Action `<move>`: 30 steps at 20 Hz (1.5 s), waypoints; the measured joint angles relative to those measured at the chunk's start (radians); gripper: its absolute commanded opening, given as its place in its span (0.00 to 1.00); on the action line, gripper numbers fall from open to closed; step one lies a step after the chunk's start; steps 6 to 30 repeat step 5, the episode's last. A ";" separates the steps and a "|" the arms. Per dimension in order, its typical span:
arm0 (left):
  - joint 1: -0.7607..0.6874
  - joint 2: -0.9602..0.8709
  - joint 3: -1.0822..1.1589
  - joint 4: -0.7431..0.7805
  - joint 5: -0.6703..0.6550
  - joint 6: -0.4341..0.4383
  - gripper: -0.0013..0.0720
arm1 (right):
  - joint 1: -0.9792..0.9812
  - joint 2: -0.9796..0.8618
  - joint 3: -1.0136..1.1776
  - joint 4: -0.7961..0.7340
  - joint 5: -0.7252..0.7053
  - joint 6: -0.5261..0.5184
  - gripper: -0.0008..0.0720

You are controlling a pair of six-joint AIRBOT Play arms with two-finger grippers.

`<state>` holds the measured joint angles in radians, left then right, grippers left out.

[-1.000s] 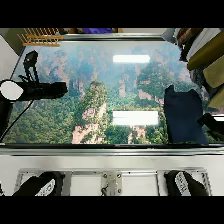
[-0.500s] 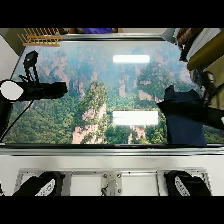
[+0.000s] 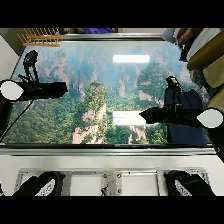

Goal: Fold the clothes and pants, and hang the long-sleeved shirts on hangers.

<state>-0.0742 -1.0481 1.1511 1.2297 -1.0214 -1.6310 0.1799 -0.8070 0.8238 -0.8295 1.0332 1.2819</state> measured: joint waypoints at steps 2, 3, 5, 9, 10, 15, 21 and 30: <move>0.000 0.000 0.000 0.000 0.000 0.000 0.03 | 0.004 -0.002 0.000 0.000 0.002 -0.001 0.04; 0.000 0.000 0.000 0.000 0.000 0.000 0.03 | 0.005 -0.003 0.000 0.002 0.002 -0.003 0.04; 0.000 0.000 0.000 0.000 0.000 0.000 0.03 | 0.007 -0.003 0.000 0.003 0.003 -0.003 0.04; 0.000 0.000 0.000 0.000 0.000 0.000 0.03 | 0.007 -0.003 0.000 0.003 0.003 -0.003 0.04; 0.000 0.000 0.000 0.000 0.000 0.000 0.03 | 0.007 -0.003 0.000 0.003 0.003 -0.003 0.04; 0.000 0.000 0.000 0.000 0.000 0.000 0.03 | 0.007 -0.003 0.000 0.003 0.003 -0.003 0.04; 0.000 0.000 0.000 0.000 0.000 0.000 0.03 | 0.007 -0.003 0.000 0.003 0.003 -0.003 0.04; 0.000 0.000 0.000 0.000 0.000 0.000 0.03 | 0.007 -0.003 0.000 0.003 0.003 -0.003 0.04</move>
